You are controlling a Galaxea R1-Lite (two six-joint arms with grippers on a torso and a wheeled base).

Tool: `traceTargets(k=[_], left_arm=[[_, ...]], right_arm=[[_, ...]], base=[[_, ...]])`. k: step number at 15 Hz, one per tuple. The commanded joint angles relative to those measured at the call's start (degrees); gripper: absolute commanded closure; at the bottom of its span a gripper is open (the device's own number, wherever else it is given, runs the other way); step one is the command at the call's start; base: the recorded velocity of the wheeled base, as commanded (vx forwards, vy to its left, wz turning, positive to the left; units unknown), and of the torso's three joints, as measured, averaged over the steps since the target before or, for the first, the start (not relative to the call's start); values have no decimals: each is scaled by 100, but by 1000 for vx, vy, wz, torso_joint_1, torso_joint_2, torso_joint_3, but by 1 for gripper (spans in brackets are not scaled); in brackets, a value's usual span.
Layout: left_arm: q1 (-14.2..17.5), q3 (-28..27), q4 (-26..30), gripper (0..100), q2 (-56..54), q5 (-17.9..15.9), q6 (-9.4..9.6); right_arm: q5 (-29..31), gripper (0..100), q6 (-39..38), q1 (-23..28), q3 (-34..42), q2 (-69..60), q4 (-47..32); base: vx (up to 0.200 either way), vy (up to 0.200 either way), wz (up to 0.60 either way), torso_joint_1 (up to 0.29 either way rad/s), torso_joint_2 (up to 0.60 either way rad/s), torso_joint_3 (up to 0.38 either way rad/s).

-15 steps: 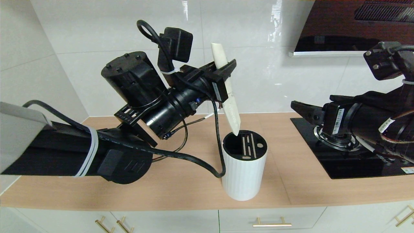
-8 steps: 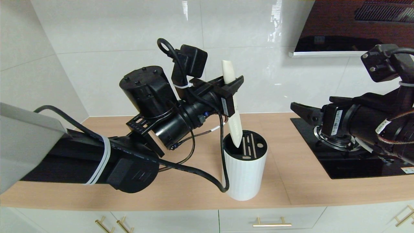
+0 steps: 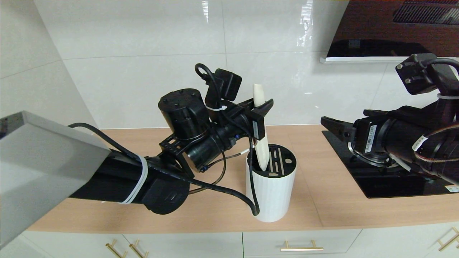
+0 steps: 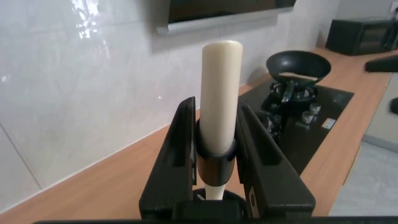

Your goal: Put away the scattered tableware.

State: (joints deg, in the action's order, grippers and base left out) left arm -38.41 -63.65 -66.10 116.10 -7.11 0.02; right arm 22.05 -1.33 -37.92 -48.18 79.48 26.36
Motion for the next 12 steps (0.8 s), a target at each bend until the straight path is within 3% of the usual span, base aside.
traceTargets(k=[1,12], left_arm=[[0,-25,-8,100,132,8,-2],[0,-245,9,100,870,69,-20]], right_arm=[[1,0,1,-4,1,23,10],[10,0,1,-4,36,85,19]], base=[[0,0,0,0,0,0],[0,0,0,0,0,0]])
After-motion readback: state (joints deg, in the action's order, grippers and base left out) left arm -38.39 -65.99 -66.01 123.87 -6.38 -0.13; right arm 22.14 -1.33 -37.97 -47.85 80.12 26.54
